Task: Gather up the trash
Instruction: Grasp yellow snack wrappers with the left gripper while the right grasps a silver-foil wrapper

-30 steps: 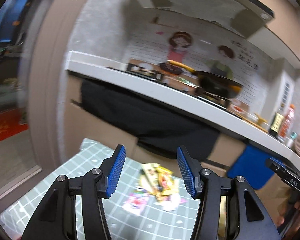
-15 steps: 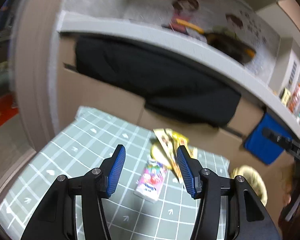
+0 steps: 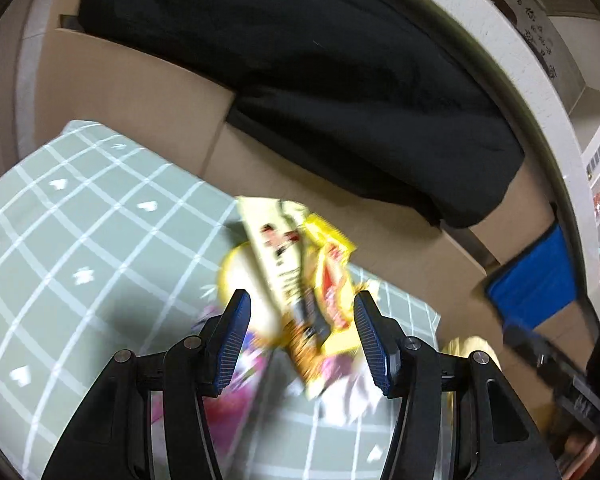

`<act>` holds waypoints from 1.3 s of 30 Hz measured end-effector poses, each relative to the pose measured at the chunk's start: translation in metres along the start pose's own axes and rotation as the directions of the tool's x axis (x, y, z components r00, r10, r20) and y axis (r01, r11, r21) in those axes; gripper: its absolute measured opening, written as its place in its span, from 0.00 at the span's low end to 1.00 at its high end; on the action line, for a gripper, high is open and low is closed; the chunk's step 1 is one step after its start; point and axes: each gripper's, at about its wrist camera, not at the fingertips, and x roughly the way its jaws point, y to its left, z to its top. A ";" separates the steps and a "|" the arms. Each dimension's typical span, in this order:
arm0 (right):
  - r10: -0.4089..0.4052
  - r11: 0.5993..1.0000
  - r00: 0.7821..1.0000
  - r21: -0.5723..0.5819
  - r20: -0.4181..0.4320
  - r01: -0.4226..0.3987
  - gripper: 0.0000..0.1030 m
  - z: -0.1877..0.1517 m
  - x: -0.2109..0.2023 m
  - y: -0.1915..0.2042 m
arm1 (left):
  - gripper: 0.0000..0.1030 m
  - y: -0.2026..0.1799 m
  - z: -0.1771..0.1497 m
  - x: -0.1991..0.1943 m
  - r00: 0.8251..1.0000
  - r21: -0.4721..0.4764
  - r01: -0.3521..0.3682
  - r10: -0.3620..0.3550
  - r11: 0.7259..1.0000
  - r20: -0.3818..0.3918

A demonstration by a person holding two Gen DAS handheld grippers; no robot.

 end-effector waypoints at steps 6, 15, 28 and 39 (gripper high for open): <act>-0.013 0.998 1.000 0.054 -0.017 0.014 0.42 -0.014 0.009 -0.034 | 0.53 -0.012 0.011 0.051 0.989 -0.037 -0.148 0.148 0.988 -0.013; 0.017 0.996 0.997 0.090 -0.072 -0.010 0.42 -0.027 0.030 -0.055 | 0.25 -0.021 -0.004 0.087 0.974 0.038 -0.154 0.158 0.987 -0.163; 0.169 0.984 0.975 0.078 -0.144 -0.159 0.42 -0.030 0.064 -0.019 | 0.14 -0.009 -0.064 -0.004 0.957 0.138 -0.160 0.188 0.977 -0.220; 0.341 0.934 0.892 0.000 -0.297 -0.357 0.41 -0.058 0.093 0.053 | 0.18 0.019 -0.083 -0.046 0.968 0.060 -0.137 0.146 0.989 -0.204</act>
